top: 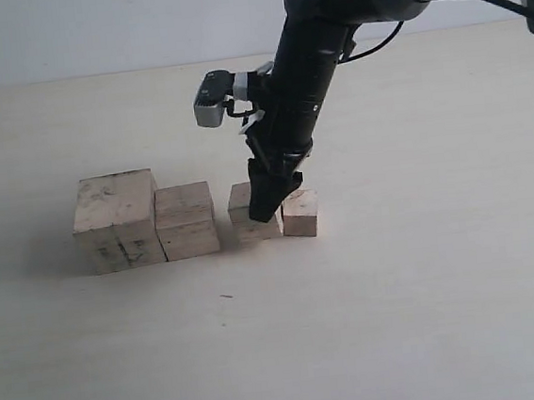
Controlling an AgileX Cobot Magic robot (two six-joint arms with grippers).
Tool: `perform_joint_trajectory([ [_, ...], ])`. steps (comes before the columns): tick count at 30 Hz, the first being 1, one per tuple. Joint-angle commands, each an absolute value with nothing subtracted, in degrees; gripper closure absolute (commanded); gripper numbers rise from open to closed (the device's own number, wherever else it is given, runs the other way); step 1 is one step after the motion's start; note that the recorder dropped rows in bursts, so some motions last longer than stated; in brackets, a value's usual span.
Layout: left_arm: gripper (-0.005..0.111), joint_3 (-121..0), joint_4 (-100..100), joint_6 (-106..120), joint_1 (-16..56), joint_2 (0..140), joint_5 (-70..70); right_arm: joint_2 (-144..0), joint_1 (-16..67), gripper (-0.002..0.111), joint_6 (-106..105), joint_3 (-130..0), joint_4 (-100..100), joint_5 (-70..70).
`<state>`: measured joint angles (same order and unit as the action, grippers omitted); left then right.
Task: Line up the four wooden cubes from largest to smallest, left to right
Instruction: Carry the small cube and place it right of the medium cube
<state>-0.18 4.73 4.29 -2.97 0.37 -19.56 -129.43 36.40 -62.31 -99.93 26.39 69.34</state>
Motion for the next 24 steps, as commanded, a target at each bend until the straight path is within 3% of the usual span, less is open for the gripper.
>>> perform_joint_trajectory([
  [1, 0.107, 0.0, 5.03, 4.26, -2.73, 0.0, -18.82, -128.18, 36.31, 0.108, -67.51, -97.37, 29.41, 67.04],
  [24, 0.107, 0.0, 5.03, 4.26, -2.73, 0.0, -18.82, -132.3, 36.31, 0.108, -83.99, -96.88, 33.47, 59.17],
])
